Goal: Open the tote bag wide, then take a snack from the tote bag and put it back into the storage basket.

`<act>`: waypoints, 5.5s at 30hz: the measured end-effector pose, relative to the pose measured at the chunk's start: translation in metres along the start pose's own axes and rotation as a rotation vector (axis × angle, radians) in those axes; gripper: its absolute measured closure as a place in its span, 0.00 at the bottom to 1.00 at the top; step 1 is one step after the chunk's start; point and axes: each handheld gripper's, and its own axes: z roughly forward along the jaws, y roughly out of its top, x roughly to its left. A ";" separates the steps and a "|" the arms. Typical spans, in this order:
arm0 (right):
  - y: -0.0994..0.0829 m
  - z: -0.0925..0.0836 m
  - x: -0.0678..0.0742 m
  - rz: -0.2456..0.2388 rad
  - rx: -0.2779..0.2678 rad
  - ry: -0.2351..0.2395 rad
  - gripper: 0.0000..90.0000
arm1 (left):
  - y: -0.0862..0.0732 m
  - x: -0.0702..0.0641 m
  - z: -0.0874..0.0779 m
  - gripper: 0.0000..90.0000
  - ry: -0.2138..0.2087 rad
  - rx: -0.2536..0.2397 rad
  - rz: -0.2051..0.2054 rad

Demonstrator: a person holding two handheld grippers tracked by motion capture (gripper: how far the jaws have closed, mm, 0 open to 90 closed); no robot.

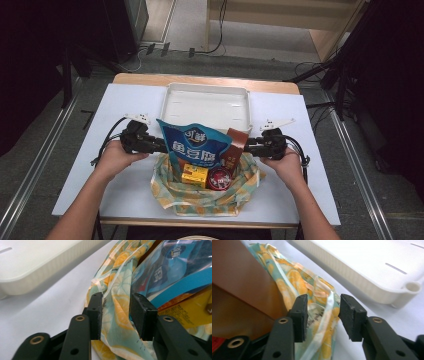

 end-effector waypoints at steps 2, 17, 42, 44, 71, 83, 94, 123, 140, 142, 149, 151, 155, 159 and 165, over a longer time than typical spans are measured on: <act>0.000 -0.001 -0.002 0.014 0.008 -0.009 0.62 | 0.001 -0.001 -0.004 0.67 -0.003 -0.011 0.003; -0.005 -0.007 -0.011 0.039 0.007 -0.019 0.59 | 0.005 -0.008 -0.021 0.57 -0.011 -0.027 0.014; -0.007 -0.008 -0.017 0.064 0.020 -0.035 0.54 | 0.022 -0.043 -0.059 0.49 -0.034 -0.051 0.091; -0.007 -0.008 -0.017 0.065 0.023 -0.036 0.54 | 0.025 -0.047 -0.060 0.49 -0.033 -0.052 0.103; -0.008 -0.005 -0.020 0.077 0.024 -0.038 0.54 | 0.077 -0.061 -0.042 0.49 -0.114 -0.017 0.221; -0.009 -0.006 -0.019 0.069 0.035 -0.045 0.54 | 0.074 -0.060 -0.027 0.75 -0.123 0.006 0.242; -0.011 -0.007 -0.020 0.073 0.033 -0.048 0.54 | 0.067 -0.059 -0.032 0.94 -0.102 -0.038 0.266; -0.010 -0.004 -0.017 0.045 0.039 -0.035 0.54 | 0.079 -0.086 -0.038 0.98 -0.072 -0.202 0.245; -0.009 -0.005 -0.015 0.047 0.036 -0.028 0.54 | 0.111 -0.103 -0.046 0.99 -0.077 -0.224 0.239; -0.009 -0.005 -0.015 0.049 0.036 -0.026 0.54 | 0.116 -0.105 -0.048 0.99 -0.070 -0.222 0.245; -0.009 -0.006 -0.014 0.053 0.028 -0.025 0.54 | 0.126 -0.109 -0.065 0.98 -0.044 -0.236 0.259; -0.009 -0.006 -0.014 0.049 0.029 -0.024 0.54 | 0.126 -0.108 -0.071 0.98 -0.047 -0.251 0.252; -0.009 -0.006 -0.014 0.051 0.029 -0.027 0.54 | 0.124 -0.107 -0.083 0.98 -0.014 -0.272 0.255; -0.009 -0.006 -0.015 0.054 0.028 -0.024 0.54 | 0.120 -0.102 -0.092 0.98 0.009 -0.278 0.245; -0.009 -0.006 -0.015 0.051 0.005 -0.008 0.54 | 0.115 -0.096 -0.103 0.98 0.042 -0.269 0.219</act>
